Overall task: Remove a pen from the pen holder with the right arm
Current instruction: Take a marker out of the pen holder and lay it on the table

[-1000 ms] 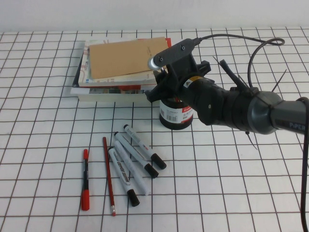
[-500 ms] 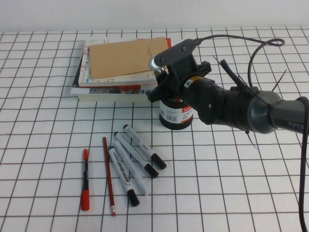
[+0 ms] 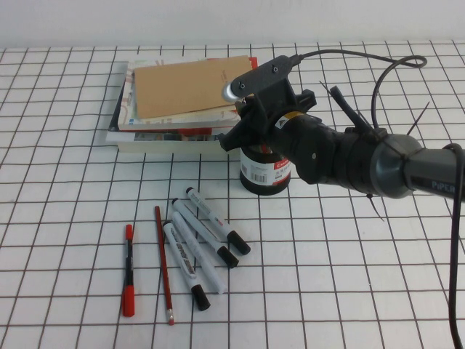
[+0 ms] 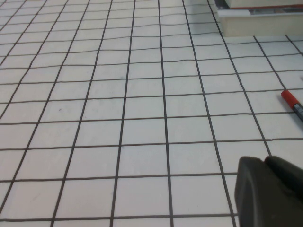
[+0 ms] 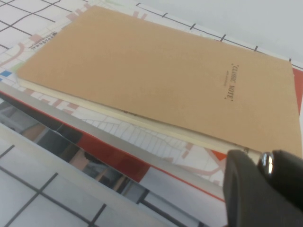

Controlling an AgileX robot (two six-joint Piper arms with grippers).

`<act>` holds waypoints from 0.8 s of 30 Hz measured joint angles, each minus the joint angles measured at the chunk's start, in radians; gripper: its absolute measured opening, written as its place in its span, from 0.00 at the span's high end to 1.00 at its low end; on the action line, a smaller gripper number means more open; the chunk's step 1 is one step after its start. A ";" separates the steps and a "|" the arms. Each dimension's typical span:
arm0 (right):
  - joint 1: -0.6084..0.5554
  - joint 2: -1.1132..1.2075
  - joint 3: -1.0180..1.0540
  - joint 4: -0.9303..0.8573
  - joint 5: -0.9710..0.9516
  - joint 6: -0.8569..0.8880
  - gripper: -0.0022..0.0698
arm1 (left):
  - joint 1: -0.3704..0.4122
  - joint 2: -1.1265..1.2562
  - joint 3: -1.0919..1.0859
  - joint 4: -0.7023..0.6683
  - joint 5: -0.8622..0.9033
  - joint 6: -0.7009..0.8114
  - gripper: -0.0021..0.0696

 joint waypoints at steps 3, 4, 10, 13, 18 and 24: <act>0.000 0.000 0.000 0.002 0.000 0.000 0.87 | 0.000 0.000 0.000 0.000 0.000 0.000 0.98; 0.000 0.000 0.000 0.005 0.000 0.000 0.87 | 0.000 0.000 0.000 0.000 0.000 0.000 0.98; 0.000 0.000 -0.001 0.031 0.000 0.000 0.88 | 0.000 0.000 0.000 0.000 0.000 0.000 0.98; 0.000 -0.012 -0.001 0.038 0.012 0.000 0.88 | 0.000 0.000 0.000 0.000 0.000 0.000 0.98; 0.000 -0.078 -0.001 0.042 0.022 0.000 0.88 | 0.000 0.000 0.000 0.000 0.000 0.000 0.98; 0.000 -0.189 -0.001 0.042 0.053 0.000 0.88 | 0.000 0.000 0.000 0.000 0.000 0.000 0.98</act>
